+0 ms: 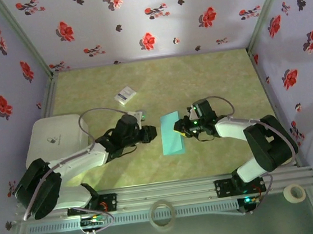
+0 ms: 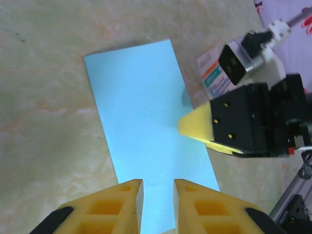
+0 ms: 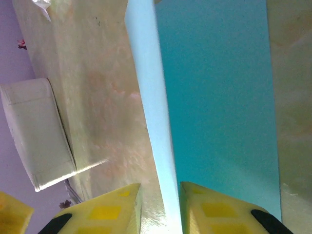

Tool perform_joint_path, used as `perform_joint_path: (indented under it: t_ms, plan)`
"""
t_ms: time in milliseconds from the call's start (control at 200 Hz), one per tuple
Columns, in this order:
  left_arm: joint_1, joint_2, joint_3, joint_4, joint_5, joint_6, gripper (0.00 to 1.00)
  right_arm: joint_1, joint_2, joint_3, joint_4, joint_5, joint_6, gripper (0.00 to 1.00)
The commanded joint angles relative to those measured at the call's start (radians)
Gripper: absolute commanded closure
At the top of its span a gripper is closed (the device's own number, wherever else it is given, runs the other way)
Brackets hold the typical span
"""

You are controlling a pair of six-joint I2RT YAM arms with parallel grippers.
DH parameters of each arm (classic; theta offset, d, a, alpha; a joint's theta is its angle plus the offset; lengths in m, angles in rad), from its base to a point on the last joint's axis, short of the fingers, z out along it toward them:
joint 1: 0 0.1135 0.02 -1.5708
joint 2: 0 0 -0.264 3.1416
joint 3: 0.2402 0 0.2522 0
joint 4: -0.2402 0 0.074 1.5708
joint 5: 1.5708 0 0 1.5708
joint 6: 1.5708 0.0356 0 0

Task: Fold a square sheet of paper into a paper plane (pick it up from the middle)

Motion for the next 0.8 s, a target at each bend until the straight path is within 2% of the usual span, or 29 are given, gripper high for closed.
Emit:
perform_joint_path:
  t_ms: [0,80,255,375,530,795]
  plan:
    - [-0.053,0.016,-0.018,0.113,-0.112,0.079,0.77,-0.006,0.038,0.031,-0.050,-0.046,-0.060,0.73]
    - [-0.099,0.026,-0.033,0.163,-0.138,0.145,0.75,-0.008,0.054,0.042,-0.069,-0.036,-0.071,0.74]
    - [-0.214,0.070,-0.069,0.262,-0.184,0.332,0.62,-0.013,0.057,0.047,-0.067,-0.035,-0.061,0.87]
    - [-0.318,0.098,-0.082,0.303,-0.266,0.465,0.53,-0.020,0.053,0.047,-0.071,-0.039,-0.050,0.89]
    - [-0.437,0.176,-0.031,0.268,-0.378,0.627,0.43,-0.021,0.048,0.047,-0.063,-0.050,-0.027,0.90]
    - [-0.512,0.308,0.081,0.210,-0.569,0.732,0.38,-0.021,0.047,0.052,-0.078,-0.047,-0.025,0.90]
